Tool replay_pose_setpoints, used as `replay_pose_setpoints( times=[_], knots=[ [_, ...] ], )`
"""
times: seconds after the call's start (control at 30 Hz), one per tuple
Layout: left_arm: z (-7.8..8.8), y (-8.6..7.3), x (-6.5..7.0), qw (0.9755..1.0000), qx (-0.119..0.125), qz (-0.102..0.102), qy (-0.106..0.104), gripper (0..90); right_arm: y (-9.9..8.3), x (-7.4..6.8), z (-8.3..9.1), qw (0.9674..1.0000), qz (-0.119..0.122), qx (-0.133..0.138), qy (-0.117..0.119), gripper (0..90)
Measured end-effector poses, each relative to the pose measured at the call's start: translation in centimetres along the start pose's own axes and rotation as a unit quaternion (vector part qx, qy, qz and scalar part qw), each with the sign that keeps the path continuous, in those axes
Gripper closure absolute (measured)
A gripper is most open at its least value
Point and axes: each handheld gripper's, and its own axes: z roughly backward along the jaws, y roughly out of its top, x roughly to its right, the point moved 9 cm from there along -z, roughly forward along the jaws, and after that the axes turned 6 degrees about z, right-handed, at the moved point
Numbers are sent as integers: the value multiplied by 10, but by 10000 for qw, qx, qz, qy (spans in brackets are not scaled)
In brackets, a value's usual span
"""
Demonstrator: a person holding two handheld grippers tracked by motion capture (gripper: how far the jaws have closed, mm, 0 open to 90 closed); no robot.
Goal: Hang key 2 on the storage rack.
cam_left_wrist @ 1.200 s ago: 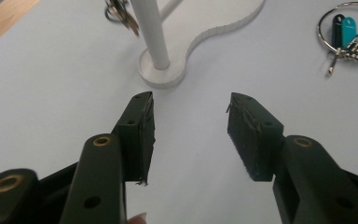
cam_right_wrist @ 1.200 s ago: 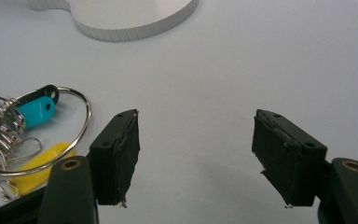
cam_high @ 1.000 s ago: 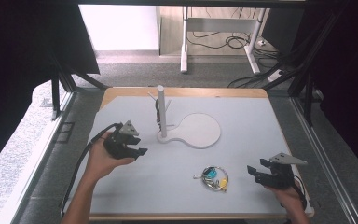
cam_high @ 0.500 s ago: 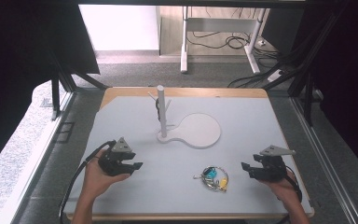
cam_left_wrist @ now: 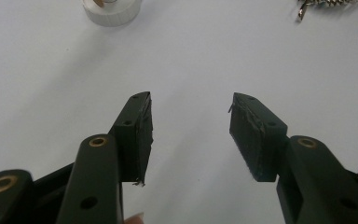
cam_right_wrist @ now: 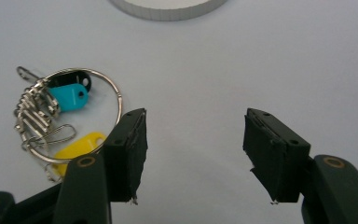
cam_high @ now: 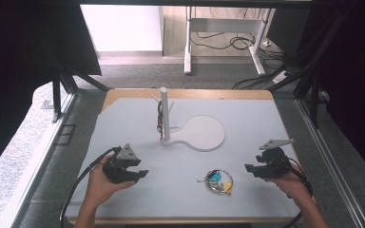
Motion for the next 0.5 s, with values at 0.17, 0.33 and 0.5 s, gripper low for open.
replay_pose_setpoints(
  times=[0.17,0.33,0.5],
  knots=[
    [-2,0,2,10000,-7,39,10,492,13,-6,0,9990,173,-366,195,465],
    [-6,-1,8,10000,-42,3,-82,490,20,-14,-10,9950,396,-860,305,526],
    [-3,-5,12,10000,-75,-20,-46,491,20,-27,-25,9879,533,-1371,483,598]
  ],
)
